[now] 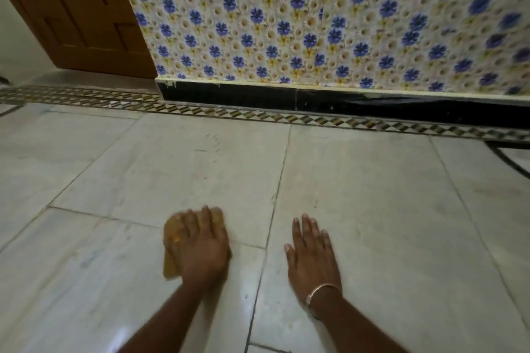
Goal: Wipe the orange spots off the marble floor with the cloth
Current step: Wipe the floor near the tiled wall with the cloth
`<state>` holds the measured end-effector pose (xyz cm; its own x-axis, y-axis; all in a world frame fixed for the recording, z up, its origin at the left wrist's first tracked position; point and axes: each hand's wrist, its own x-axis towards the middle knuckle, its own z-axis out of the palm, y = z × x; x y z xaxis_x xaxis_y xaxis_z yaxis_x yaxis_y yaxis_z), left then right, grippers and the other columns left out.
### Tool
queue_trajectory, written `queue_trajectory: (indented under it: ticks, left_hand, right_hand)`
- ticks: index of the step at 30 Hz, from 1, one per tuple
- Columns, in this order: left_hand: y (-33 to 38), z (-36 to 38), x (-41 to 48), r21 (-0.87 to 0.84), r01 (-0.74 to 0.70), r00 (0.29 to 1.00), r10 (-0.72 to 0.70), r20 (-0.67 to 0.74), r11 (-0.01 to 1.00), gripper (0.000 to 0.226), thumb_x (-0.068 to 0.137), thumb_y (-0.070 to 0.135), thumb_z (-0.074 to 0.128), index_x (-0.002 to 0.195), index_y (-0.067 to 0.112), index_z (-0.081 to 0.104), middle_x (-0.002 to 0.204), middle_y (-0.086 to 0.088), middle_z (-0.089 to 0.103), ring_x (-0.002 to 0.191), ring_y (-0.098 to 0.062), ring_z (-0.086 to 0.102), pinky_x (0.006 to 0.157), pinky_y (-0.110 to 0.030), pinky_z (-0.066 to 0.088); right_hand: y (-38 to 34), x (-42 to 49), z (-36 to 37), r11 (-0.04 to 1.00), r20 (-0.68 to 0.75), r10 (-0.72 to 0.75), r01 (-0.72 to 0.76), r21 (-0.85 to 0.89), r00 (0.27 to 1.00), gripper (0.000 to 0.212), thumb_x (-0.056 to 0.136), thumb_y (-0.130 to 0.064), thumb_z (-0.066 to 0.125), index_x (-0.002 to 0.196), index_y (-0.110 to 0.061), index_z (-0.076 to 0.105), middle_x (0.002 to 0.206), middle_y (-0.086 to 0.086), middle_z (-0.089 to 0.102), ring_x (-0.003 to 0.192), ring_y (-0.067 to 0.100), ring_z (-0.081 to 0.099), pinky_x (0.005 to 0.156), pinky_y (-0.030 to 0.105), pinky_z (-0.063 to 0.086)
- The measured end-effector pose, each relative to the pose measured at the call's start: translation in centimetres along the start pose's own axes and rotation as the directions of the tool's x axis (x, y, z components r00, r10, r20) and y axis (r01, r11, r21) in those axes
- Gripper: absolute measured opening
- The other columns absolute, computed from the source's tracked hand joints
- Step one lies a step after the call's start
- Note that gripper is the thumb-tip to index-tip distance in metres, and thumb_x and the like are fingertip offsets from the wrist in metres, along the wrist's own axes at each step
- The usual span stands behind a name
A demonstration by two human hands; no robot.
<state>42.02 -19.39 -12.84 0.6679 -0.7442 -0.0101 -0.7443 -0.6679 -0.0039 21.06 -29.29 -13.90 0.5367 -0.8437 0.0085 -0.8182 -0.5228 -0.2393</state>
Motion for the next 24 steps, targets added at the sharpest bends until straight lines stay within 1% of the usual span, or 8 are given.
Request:
queue_trajectory:
  ticks: [5,10,11,15,16,17,20,24]
  left_hand:
    - [7.7,-0.4,-0.7,-0.176,-0.272,0.962,0.272,-0.021,0.946,0.064,0.104,0.055,0.019,0.164,0.031,0.022,0.172,-0.005,0.022,0.160,-0.028,0.013,0.123,-0.057,-0.004]
    - [1.7,-1.1,1.3,-0.163,0.147,0.989,-0.141,0.051,0.976,0.067,0.102,0.051,0.013,0.164,0.028,0.022,0.171,-0.012,0.022,0.159,-0.034,0.010,0.121,-0.070,0.011]
    - [2.4,-0.8,-1.2,-0.141,0.128,0.991,-0.131,-0.012,0.982,0.069,0.100,0.050,0.015,0.164,0.025,0.023,0.170,-0.016,0.024,0.159,-0.038,0.012,0.119,-0.073,0.013]
    - [7.8,-0.5,-4.4,-0.174,-0.327,0.945,0.319,-0.072,0.929,0.066,0.102,0.054,0.021,0.163,0.031,0.024,0.172,-0.007,0.020,0.161,-0.030,0.010,0.124,-0.064,0.004]
    - [7.5,-0.4,-2.4,-0.178,-0.345,0.938,0.341,-0.057,0.922,0.064,0.102,0.053,0.022,0.162,0.032,0.028,0.171,-0.006,0.023,0.160,-0.029,0.013,0.124,-0.062,0.007]
    - [6.6,-0.3,-0.3,-0.179,-0.287,0.958,0.286,-0.034,0.941,0.062,0.101,0.050,0.025,0.159,0.031,0.036,0.168,-0.011,0.031,0.158,-0.033,0.021,0.122,-0.064,0.015]
    - [1.4,-0.5,2.8,-0.283,0.178,0.977,-0.203,-0.060,0.942,0.051,0.097,0.037,0.040,0.140,0.018,0.058,0.146,-0.023,0.054,0.140,-0.042,0.044,0.107,-0.067,0.034]
    - [1.1,-1.1,-1.5,-0.410,0.141,0.969,-0.211,-0.129,0.901,0.037,0.103,0.021,0.044,0.138,0.019,0.056,0.139,-0.011,0.060,0.132,-0.037,0.049,0.100,-0.059,0.036]
  right_hand:
    - [-0.4,-0.1,0.2,0.998,-0.016,-0.023,0.022,-0.057,1.000,0.062,0.102,-0.041,0.021,0.152,-0.009,0.039,0.159,0.012,0.036,0.148,0.026,0.035,0.117,0.043,0.014]
    - [0.1,0.0,0.2,0.998,-0.039,-0.016,0.013,-0.063,0.999,0.065,0.100,-0.041,0.021,0.154,-0.006,0.035,0.162,0.012,0.031,0.151,0.026,0.028,0.118,0.041,0.010]
    - [0.0,0.1,0.3,0.999,-0.051,-0.007,0.004,-0.054,0.999,0.065,0.100,-0.041,0.021,0.153,-0.005,0.036,0.161,0.013,0.032,0.150,0.026,0.029,0.118,0.041,0.011]
    - [-0.5,0.1,0.3,1.000,-0.032,-0.014,0.013,-0.028,0.999,0.073,0.097,-0.045,0.003,0.159,-0.008,0.015,0.168,0.011,0.010,0.156,0.024,0.007,0.122,0.040,-0.002]
    - [-0.5,0.1,0.3,1.000,-0.012,-0.024,0.024,-0.011,1.000,0.076,0.094,-0.046,-0.002,0.160,-0.009,0.011,0.168,0.010,0.004,0.156,0.024,0.001,0.123,0.040,-0.005]
    - [-0.4,0.1,0.1,0.999,0.002,-0.036,0.036,-0.005,0.999,0.080,0.091,-0.047,-0.006,0.160,-0.009,0.008,0.168,0.010,0.001,0.156,0.023,-0.003,0.124,0.040,-0.006]
    - [0.1,0.5,-1.0,0.998,0.019,-0.058,0.057,0.010,0.998,0.085,0.087,-0.049,-0.010,0.160,-0.009,0.006,0.168,0.009,-0.004,0.156,0.023,-0.008,0.123,0.039,-0.010]
    - [-0.8,2.8,-1.8,0.997,-0.113,-0.008,0.017,0.072,0.994,0.082,0.092,-0.049,-0.001,0.158,-0.005,0.021,0.167,0.013,0.010,0.156,0.026,0.005,0.121,0.040,-0.005]
